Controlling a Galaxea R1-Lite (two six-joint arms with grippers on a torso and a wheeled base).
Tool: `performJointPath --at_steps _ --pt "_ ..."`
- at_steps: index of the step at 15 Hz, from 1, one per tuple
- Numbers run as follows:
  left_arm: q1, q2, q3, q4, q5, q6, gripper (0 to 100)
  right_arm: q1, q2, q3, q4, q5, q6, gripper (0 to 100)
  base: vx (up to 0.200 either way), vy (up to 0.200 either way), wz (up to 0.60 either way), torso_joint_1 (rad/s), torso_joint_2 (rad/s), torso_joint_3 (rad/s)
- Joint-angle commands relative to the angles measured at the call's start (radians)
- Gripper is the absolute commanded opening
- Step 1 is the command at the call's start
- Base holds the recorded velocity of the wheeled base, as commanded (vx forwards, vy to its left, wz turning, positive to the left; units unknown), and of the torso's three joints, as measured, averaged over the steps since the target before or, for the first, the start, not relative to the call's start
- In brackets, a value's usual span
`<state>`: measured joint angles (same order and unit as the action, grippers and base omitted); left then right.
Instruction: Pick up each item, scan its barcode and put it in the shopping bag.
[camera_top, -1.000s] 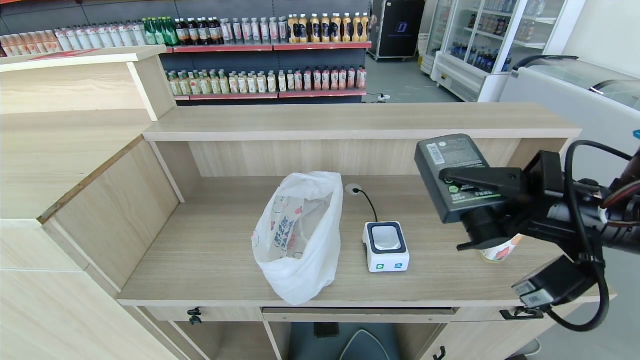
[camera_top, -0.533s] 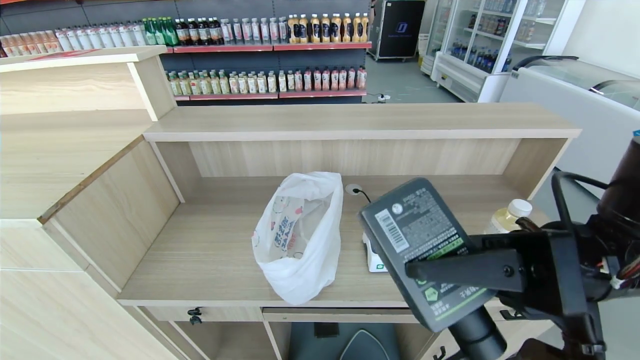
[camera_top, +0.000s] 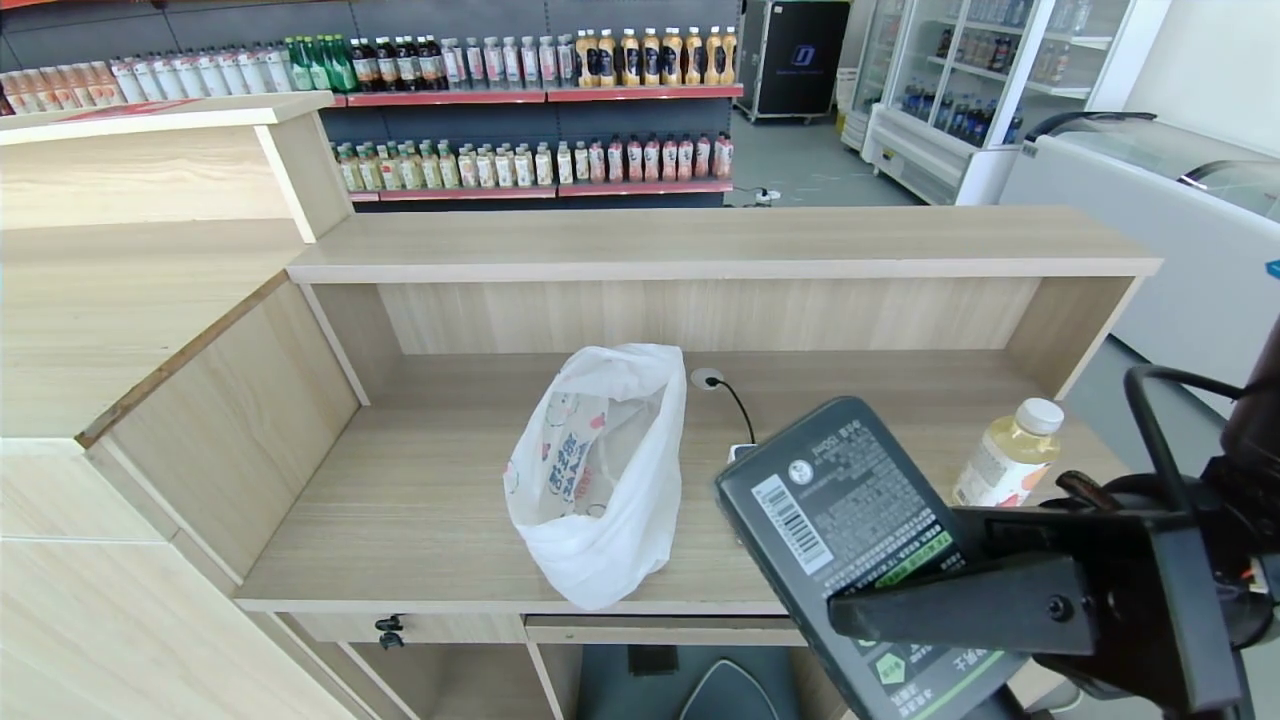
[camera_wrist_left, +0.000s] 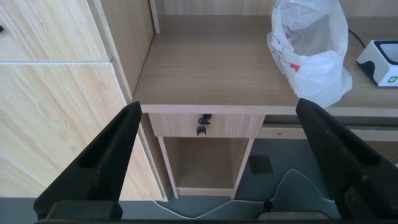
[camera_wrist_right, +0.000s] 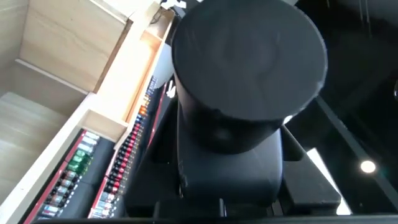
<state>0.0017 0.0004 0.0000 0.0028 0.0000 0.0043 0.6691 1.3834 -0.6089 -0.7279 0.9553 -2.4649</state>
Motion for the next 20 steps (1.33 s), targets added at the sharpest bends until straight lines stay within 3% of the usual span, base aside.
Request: performJointPath --at_steps 1,15,16,17,18,19,20 --pt "0.0 0.0 0.0 0.0 0.0 0.0 100 0.0 -0.014 0.008 0.001 0.0 0.001 0 0.0 0.0 0.0 0.0 0.0 0.0" --pt "0.0 0.0 0.0 0.0 0.0 0.0 100 -0.002 -0.026 0.008 -0.001 -0.001 0.027 0 0.0 0.0 0.0 0.0 0.0 0.0" --pt "0.0 0.0 0.0 0.0 0.0 0.0 100 -0.02 -0.029 -0.014 -0.002 -0.015 0.099 0 0.0 0.0 0.0 0.0 0.0 0.0" --pt "0.0 0.0 0.0 0.0 0.0 0.0 100 -0.131 -0.052 -0.023 -0.001 -0.098 0.27 0 0.0 0.0 0.0 0.0 0.0 0.0" --pt "0.0 0.0 0.0 0.0 0.0 0.0 100 -0.131 -0.052 -0.023 -0.001 -0.098 0.27 0 0.0 0.0 0.0 0.0 0.0 0.0" --pt "0.0 0.0 0.0 0.0 0.0 0.0 100 -0.399 -0.162 0.028 0.091 -0.429 0.781 0 0.0 0.0 0.0 0.0 0.0 0.0" --pt "0.0 0.0 0.0 0.0 0.0 0.0 100 -0.476 -0.195 0.026 0.191 -0.566 1.038 0 0.0 0.0 0.0 0.0 0.0 0.0"
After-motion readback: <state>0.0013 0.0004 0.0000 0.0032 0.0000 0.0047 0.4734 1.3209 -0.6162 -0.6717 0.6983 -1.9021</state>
